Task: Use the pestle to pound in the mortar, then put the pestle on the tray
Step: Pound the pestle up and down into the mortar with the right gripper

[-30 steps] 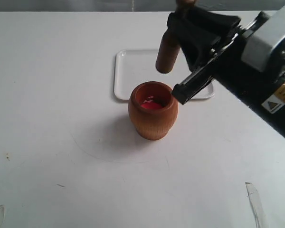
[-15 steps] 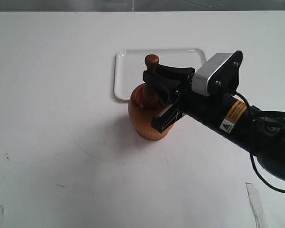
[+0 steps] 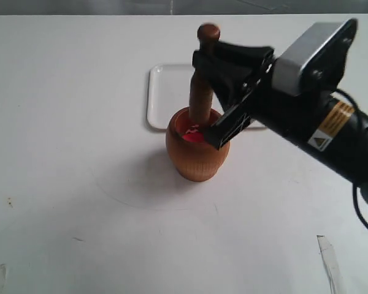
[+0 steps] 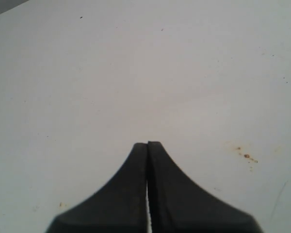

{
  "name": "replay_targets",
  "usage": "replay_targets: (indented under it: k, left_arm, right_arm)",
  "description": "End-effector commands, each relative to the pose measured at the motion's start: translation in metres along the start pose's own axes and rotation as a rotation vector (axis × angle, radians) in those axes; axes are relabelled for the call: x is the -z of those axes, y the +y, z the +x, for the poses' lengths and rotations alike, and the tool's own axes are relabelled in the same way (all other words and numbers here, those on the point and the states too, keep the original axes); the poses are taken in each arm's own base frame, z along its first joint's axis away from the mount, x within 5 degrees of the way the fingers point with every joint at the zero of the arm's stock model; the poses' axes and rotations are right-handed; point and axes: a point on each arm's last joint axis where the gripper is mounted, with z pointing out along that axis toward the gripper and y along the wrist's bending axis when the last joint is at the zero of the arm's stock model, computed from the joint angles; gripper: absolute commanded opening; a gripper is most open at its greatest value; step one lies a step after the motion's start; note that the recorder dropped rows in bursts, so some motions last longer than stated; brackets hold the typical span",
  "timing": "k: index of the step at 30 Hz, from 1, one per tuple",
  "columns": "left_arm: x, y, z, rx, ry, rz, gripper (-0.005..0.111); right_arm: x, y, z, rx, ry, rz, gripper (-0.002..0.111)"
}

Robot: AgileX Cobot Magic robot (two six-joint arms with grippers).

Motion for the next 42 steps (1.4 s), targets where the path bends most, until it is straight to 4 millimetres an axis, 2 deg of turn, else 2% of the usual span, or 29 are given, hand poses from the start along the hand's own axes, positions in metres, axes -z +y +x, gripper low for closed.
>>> replay_targets:
  k: [1, 4, 7, 9, 10, 15, 18, 20, 22, 30, 32, 34, 36, 37, 38, 39, 40, 41, 42]
  left_arm:
    - [0.000, -0.001, 0.000, 0.012, -0.007, 0.008, 0.000]
    - [0.000, -0.001, 0.000, 0.012, -0.007, 0.008, 0.000]
    - [0.000, -0.001, 0.000, 0.012, -0.007, 0.008, 0.000]
    - [0.000, -0.001, 0.000, 0.012, -0.007, 0.008, 0.000]
    - [0.000, -0.001, 0.000, 0.012, -0.007, 0.008, 0.000]
    - [0.000, -0.001, 0.000, 0.012, -0.007, 0.008, 0.000]
    - [0.000, -0.001, 0.000, 0.012, -0.007, 0.008, 0.000]
    - [0.000, -0.001, 0.000, 0.012, -0.007, 0.008, 0.000]
    - [0.000, -0.001, 0.000, 0.012, -0.007, 0.008, 0.000]
    - [0.000, -0.001, 0.000, 0.012, -0.007, 0.008, 0.000]
    - [0.000, -0.001, 0.000, 0.012, -0.007, 0.008, 0.000]
    - [0.000, -0.001, 0.000, 0.012, -0.007, 0.008, 0.000]
    - [0.000, -0.001, 0.000, 0.012, -0.007, 0.008, 0.000]
    - [0.000, -0.001, 0.000, 0.012, -0.007, 0.008, 0.000]
    - [0.000, -0.001, 0.000, 0.012, -0.007, 0.008, 0.000]
    - [0.000, -0.001, 0.000, 0.012, -0.007, 0.008, 0.000]
    - [0.000, -0.001, 0.000, 0.012, -0.007, 0.008, 0.000]
    - [0.000, -0.001, 0.000, 0.012, -0.007, 0.008, 0.000]
    - [0.000, -0.001, 0.000, 0.012, -0.007, 0.008, 0.000]
  right_arm:
    - [-0.010, 0.000, 0.050, -0.053, 0.164, -0.007, 0.000]
    - [-0.014, 0.001, 0.075, -0.094, 0.195, -0.017, 0.000]
    - [-0.015, 0.001, 0.068, -0.095, 0.116, -0.023, 0.000]
    - [-0.014, 0.001, 0.054, -0.085, 0.066, -0.024, 0.000]
    - [-0.014, 0.001, 0.040, -0.072, 0.016, -0.025, 0.000]
    - [0.001, 0.001, -0.042, 0.010, -0.268, -0.016, 0.000]
    - [0.008, 0.001, -0.057, 0.029, -0.250, -0.004, 0.000]
    - [0.007, 0.001, -0.051, 0.028, -0.177, 0.005, 0.000]
    - [0.002, 0.000, -0.036, 0.026, -0.081, 0.006, 0.000]
    - [-0.019, -0.001, 0.053, -0.033, 0.221, -0.016, 0.000]
    - [-0.022, -0.001, 0.066, -0.048, 0.223, -0.021, 0.000]
    - [-0.023, -0.001, 0.065, -0.052, 0.178, -0.029, 0.000]
    - [-0.023, 0.000, 0.044, -0.046, 0.041, -0.040, 0.000]
    - [-0.020, -0.001, 0.021, -0.031, -0.062, -0.025, 0.000]
    - [-0.017, -0.003, 0.007, -0.016, -0.111, -0.004, 0.000]
    - [-0.014, -0.006, -0.018, 0.032, -0.172, 0.045, 0.000]
    - [-0.012, -0.009, -0.032, 0.062, -0.182, 0.071, 0.000]
    - [-0.012, -0.013, -0.059, 0.114, -0.127, 0.112, 0.000]
    - [-0.015, -0.016, -0.073, 0.124, -0.074, 0.137, 0.000]
